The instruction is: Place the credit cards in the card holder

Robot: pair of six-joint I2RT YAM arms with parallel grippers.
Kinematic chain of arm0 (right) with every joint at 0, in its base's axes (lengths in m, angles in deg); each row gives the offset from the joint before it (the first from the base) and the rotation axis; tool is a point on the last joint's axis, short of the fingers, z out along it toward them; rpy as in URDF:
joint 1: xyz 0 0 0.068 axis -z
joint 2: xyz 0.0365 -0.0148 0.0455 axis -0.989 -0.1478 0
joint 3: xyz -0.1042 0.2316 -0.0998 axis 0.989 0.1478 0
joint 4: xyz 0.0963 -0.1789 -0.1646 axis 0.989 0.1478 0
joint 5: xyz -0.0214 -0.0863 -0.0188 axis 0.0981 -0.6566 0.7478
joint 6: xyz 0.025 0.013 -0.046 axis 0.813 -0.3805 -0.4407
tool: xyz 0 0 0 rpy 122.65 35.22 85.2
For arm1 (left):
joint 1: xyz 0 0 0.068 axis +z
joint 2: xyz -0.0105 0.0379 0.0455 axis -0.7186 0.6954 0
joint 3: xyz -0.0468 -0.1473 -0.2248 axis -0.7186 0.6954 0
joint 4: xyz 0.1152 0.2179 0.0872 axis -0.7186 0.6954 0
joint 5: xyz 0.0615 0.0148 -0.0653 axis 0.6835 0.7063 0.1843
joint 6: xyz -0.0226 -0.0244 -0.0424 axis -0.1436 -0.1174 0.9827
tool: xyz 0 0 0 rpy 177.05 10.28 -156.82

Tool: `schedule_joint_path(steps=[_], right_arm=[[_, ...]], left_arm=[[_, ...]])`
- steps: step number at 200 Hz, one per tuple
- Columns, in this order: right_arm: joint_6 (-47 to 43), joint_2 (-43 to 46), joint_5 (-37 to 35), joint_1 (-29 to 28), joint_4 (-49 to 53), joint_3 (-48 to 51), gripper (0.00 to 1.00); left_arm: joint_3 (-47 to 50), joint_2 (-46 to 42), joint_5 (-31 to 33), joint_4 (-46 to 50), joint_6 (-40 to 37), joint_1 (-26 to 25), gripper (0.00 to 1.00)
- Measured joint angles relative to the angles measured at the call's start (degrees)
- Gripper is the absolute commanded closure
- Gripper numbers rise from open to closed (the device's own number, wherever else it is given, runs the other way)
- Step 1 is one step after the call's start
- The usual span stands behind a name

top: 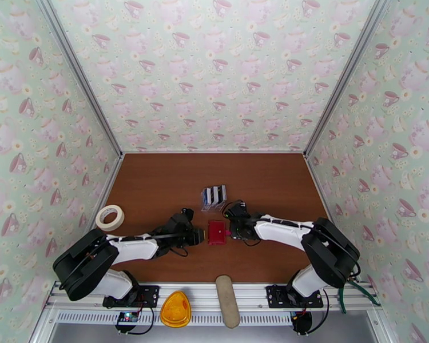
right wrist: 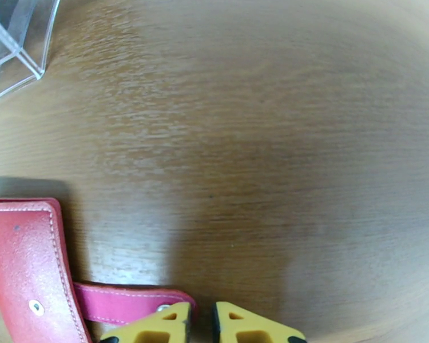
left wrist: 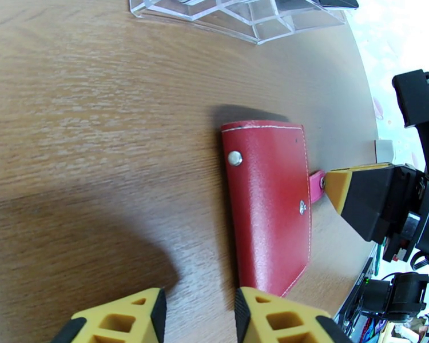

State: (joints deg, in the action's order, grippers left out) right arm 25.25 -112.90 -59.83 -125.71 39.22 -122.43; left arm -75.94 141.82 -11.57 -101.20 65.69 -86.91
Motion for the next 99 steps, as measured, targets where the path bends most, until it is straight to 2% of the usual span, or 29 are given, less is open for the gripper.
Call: schedule_joint_path(steps=[42, 79, 99], right_arm=[[-0.11, 1.05, 0.00, 0.00, 1.40, -0.52, 0.80], [-0.44, 11.15, 1.68, 0.00, 1.90, -0.81, 0.77], [-0.42, 13.73, 4.20, -0.02, 0.17, -1.11, 0.75]], left_arm=[[-0.50, 0.63, -0.07, -0.24, -0.02, 0.00, 0.60], [-1.33, 0.63, -0.07, 1.09, -0.90, 0.00, 0.61], [-1.90, 0.63, -0.11, 1.88, -1.42, 0.00, 0.61]])
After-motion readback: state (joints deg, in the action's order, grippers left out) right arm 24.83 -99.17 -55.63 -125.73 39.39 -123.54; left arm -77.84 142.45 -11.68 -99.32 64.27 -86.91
